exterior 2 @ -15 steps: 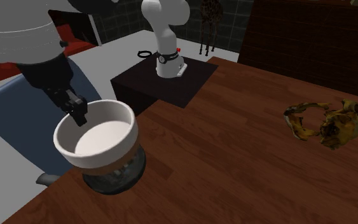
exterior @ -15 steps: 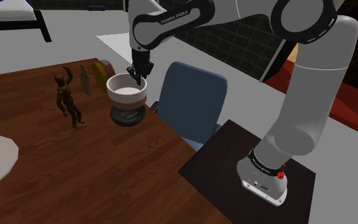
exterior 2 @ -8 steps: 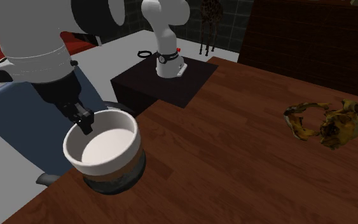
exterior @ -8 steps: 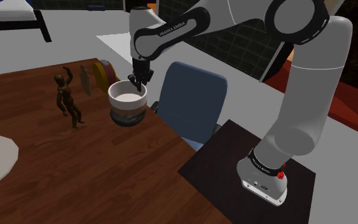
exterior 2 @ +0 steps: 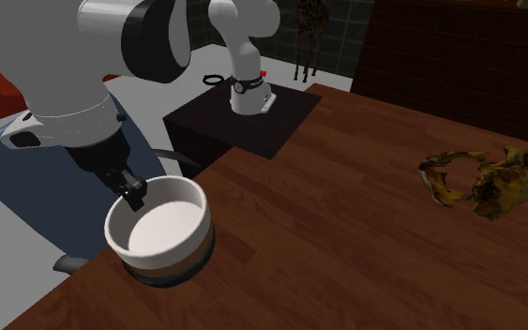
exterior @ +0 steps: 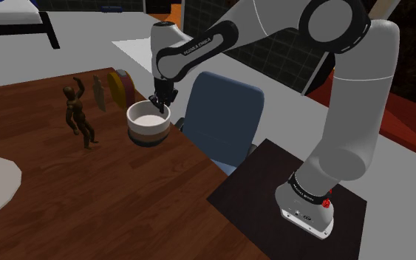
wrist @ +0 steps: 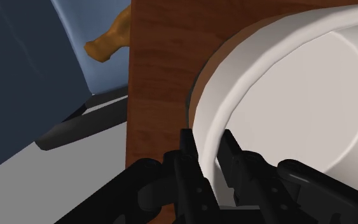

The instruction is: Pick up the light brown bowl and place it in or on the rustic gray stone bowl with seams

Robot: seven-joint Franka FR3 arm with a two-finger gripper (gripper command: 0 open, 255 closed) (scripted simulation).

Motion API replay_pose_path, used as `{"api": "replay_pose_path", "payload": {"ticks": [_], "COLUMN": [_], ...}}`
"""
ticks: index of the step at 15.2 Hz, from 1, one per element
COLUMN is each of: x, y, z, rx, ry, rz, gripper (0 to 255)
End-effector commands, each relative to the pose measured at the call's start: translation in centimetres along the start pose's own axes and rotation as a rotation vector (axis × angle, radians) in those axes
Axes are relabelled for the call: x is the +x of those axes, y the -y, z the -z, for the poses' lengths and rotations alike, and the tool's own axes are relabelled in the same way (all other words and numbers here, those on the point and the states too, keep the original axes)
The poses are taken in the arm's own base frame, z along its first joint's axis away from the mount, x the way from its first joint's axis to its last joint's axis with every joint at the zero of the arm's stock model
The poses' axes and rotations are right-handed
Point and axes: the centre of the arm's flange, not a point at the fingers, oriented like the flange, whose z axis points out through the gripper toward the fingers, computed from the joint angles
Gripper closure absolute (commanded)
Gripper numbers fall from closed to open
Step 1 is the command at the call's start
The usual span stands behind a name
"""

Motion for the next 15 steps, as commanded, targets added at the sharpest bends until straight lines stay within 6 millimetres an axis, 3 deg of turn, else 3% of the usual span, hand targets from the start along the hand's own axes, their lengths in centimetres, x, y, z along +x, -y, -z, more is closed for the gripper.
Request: {"api": "replay_pose_path", "payload": {"ticks": [1, 6, 7, 12, 15], "x": [0.0, 0.0, 0.0, 0.0, 0.0], "y": [0.1, 0.1, 0.1, 0.1, 0.1], "z": [-0.1, -0.1, -0.1, -0.1, 3.8], "rx": [0.0, 0.0, 0.0, 0.0, 0.0], "ry": [0.0, 0.0, 0.0, 0.0, 0.0], "rz": [0.0, 0.0, 0.0, 0.0, 0.0], "gripper": [255, 255, 0, 0, 0]}}
